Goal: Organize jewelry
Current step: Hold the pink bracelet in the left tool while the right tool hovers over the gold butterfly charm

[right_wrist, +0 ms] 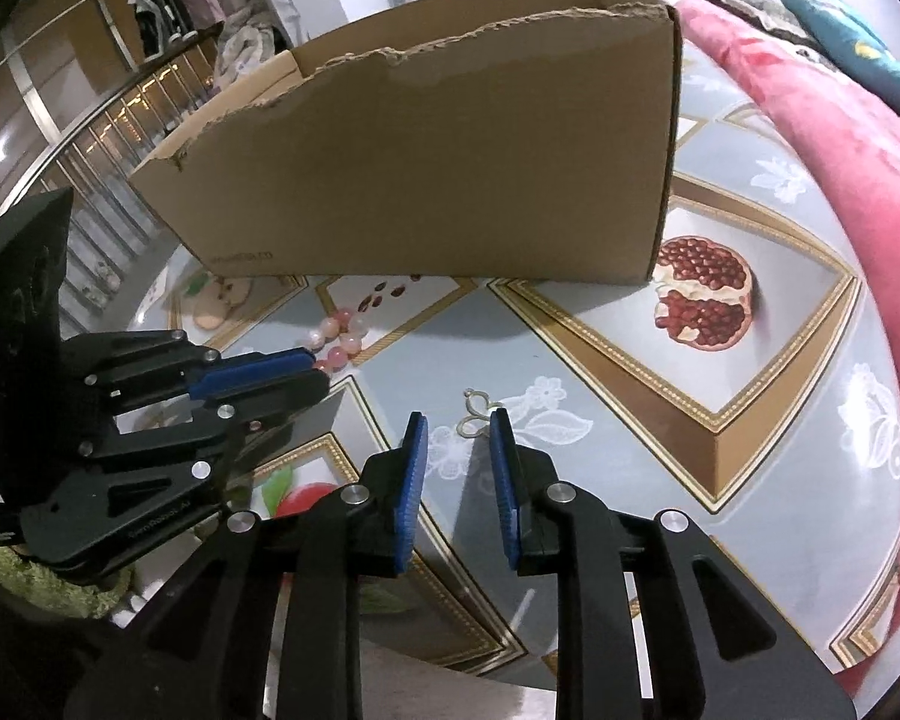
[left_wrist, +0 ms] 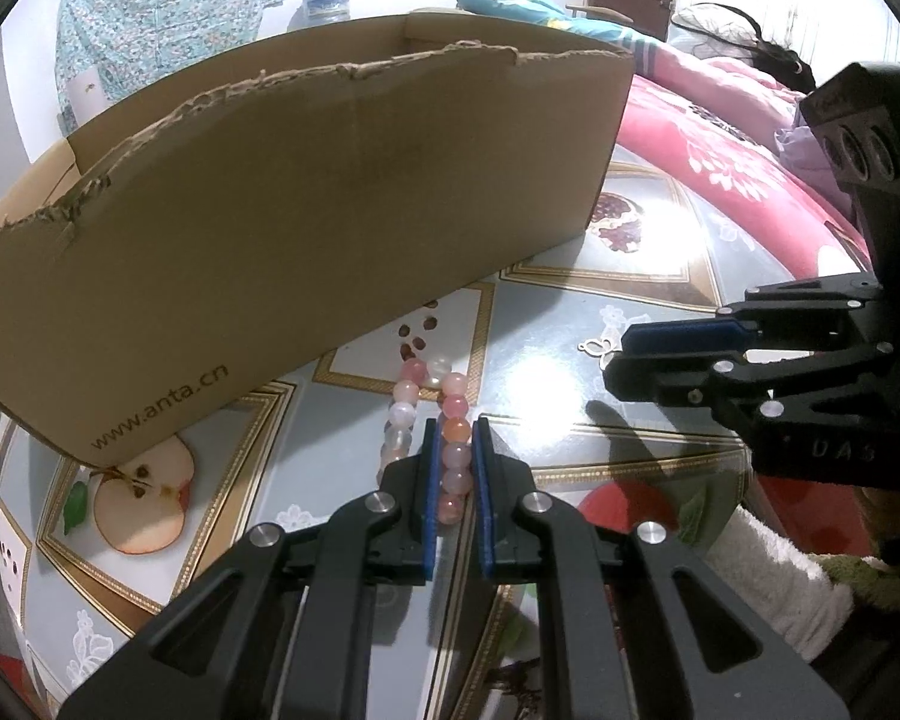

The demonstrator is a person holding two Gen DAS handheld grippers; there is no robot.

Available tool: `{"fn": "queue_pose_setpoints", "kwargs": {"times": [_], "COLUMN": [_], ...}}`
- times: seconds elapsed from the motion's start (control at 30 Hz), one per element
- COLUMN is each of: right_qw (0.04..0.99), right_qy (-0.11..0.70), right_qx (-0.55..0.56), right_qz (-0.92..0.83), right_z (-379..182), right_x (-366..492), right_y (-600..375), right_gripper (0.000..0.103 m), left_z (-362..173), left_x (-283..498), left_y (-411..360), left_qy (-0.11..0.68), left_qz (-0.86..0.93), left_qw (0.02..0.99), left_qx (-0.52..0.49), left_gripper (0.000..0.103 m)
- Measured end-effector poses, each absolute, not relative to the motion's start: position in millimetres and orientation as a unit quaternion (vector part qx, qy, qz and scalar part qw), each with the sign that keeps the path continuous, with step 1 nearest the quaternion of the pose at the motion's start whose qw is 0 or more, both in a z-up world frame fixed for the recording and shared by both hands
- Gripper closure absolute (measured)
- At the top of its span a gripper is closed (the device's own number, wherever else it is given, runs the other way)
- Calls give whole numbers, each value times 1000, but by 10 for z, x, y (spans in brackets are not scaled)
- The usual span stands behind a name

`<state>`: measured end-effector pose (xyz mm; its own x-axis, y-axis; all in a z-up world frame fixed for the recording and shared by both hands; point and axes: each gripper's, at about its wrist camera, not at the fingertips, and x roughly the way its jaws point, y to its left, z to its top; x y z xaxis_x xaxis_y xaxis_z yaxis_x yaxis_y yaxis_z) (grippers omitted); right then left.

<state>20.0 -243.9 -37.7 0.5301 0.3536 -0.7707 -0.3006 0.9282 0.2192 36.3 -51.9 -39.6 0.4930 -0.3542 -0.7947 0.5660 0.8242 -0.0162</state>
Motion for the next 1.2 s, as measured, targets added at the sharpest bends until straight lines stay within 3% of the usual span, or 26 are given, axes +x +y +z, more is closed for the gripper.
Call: {"fn": "queue_pose_setpoints", "kwargs": {"times": [0.47, 0.97, 1.2], "right_qw": [876, 881, 870], "right_qy": [440, 398, 405], "right_qx": [24, -129, -129], "right_qz": [196, 222, 249], "right_z": [-366, -397, -378], "right_x": [189, 205, 261], "right_y": [-2409, -2204, -2247], "right_gripper": [78, 77, 88], "left_z": [-395, -397, -396], "left_x": [371, 370, 373], "left_y": [-516, -546, -552], "left_qy": [426, 424, 424], "left_qz": [-268, -265, -264], "left_qw": [855, 856, 856], "left_qx": [127, 133, 134], "left_gripper": [93, 93, 93]}}
